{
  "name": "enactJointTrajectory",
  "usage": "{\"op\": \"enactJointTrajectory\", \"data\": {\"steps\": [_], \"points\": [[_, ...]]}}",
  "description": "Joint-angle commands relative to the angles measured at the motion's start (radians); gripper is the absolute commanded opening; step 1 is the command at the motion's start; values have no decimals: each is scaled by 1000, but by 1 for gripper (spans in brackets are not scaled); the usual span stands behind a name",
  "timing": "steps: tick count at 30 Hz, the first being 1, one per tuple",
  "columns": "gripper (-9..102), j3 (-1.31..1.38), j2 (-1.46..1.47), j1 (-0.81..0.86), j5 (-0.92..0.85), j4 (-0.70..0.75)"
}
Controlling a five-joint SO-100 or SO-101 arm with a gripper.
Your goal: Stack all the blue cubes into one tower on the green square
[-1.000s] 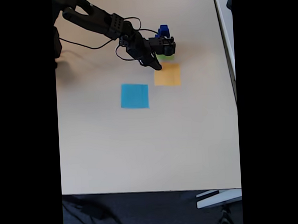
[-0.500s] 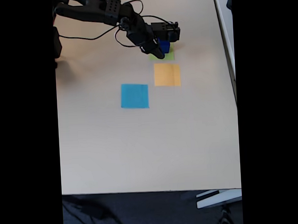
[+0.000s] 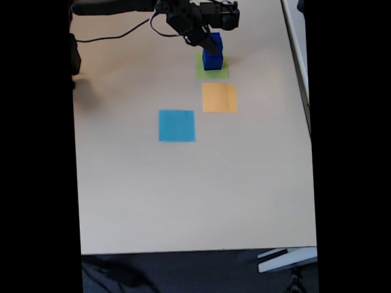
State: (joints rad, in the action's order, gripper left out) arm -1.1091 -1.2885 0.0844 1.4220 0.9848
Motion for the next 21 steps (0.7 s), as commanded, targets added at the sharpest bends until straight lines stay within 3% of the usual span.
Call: {"op": "enactJointTrajectory", "data": {"steps": [1,21], "points": [[2,115,3,-18,49,25],[2,144,55,-86,161,20]]}}
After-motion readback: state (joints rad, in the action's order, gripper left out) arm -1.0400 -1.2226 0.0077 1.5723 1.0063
